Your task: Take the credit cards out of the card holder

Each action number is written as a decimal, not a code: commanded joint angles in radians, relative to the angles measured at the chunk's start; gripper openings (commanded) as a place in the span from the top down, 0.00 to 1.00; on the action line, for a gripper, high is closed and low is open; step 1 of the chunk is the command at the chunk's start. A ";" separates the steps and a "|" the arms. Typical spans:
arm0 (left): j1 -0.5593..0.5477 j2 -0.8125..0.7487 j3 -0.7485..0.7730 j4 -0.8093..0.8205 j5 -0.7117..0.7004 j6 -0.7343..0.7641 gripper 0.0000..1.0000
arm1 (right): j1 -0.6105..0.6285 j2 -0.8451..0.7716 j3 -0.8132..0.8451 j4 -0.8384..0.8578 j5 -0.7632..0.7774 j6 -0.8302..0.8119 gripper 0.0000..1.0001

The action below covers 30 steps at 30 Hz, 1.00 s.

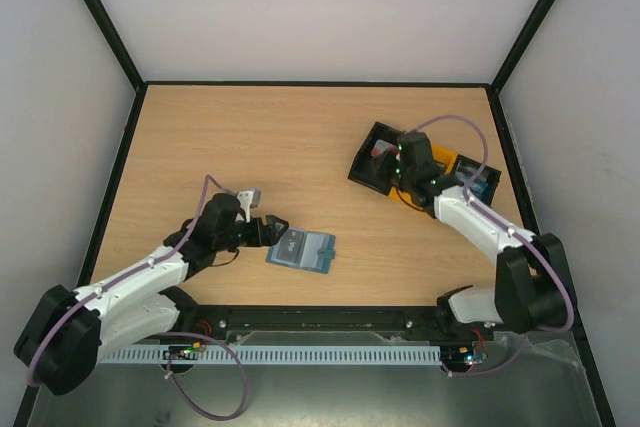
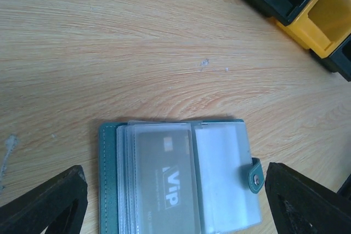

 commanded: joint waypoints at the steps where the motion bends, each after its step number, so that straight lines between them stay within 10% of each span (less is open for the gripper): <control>1: 0.004 0.024 -0.036 0.111 0.016 -0.042 0.12 | 0.069 -0.111 -0.155 0.078 -0.039 0.120 0.71; 14: 0.005 0.136 -0.147 0.302 0.100 -0.111 0.25 | 0.327 -0.253 -0.410 0.180 -0.005 0.310 0.71; 30: -0.044 0.118 -0.233 0.434 0.148 -0.265 0.55 | 0.658 0.003 -0.289 0.288 0.057 0.381 0.71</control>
